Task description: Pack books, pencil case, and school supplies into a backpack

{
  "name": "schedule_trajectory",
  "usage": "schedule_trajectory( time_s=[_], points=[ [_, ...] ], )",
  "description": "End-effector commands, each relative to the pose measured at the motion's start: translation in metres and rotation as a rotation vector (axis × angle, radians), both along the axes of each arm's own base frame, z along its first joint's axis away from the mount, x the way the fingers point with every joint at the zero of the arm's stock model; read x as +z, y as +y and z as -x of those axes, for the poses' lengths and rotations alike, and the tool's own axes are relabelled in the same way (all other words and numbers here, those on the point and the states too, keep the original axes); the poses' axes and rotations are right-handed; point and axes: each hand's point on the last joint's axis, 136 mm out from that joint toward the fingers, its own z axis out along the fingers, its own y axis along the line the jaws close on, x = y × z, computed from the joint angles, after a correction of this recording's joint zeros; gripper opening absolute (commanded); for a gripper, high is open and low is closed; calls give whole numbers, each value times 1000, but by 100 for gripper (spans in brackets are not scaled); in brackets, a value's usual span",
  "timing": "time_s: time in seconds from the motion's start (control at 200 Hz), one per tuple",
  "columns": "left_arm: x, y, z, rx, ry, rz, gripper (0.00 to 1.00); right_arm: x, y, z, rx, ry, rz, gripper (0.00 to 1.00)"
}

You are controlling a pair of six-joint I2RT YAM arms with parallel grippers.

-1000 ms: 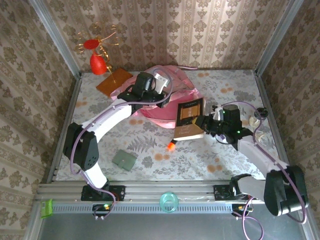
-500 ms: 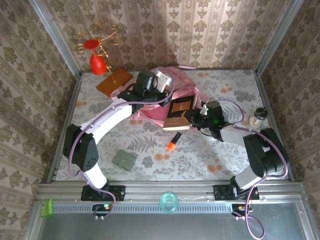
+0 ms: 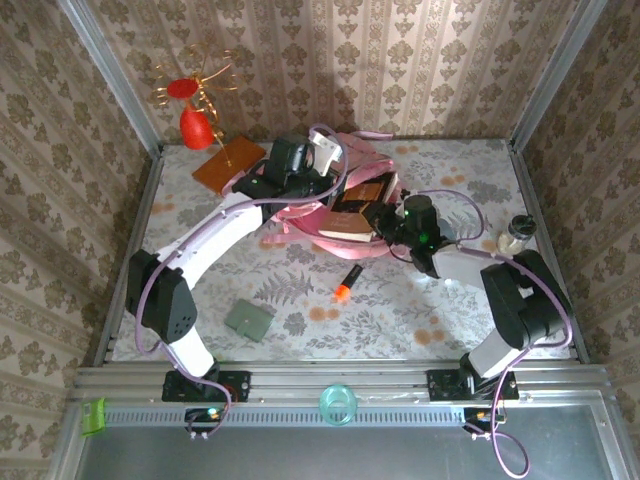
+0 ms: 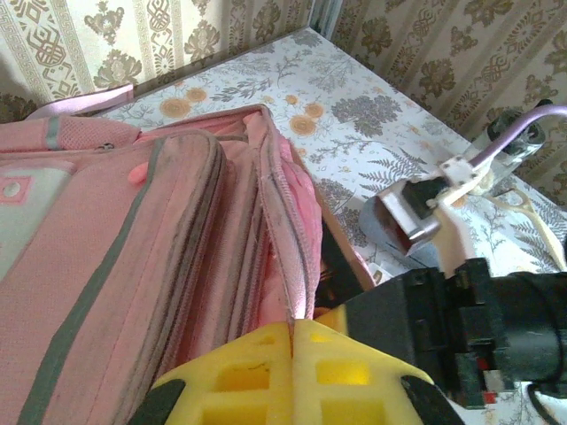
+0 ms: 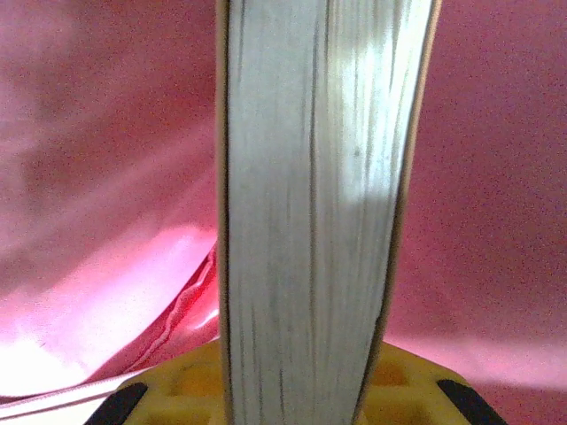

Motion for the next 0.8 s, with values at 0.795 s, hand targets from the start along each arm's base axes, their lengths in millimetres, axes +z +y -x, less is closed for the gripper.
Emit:
schedule_trajectory(
  time_s=[0.795],
  points=[
    [72, -4, -1, -2, -122, 115, 0, 49, 11, -70, -266, -199, -100, 0]
  ],
)
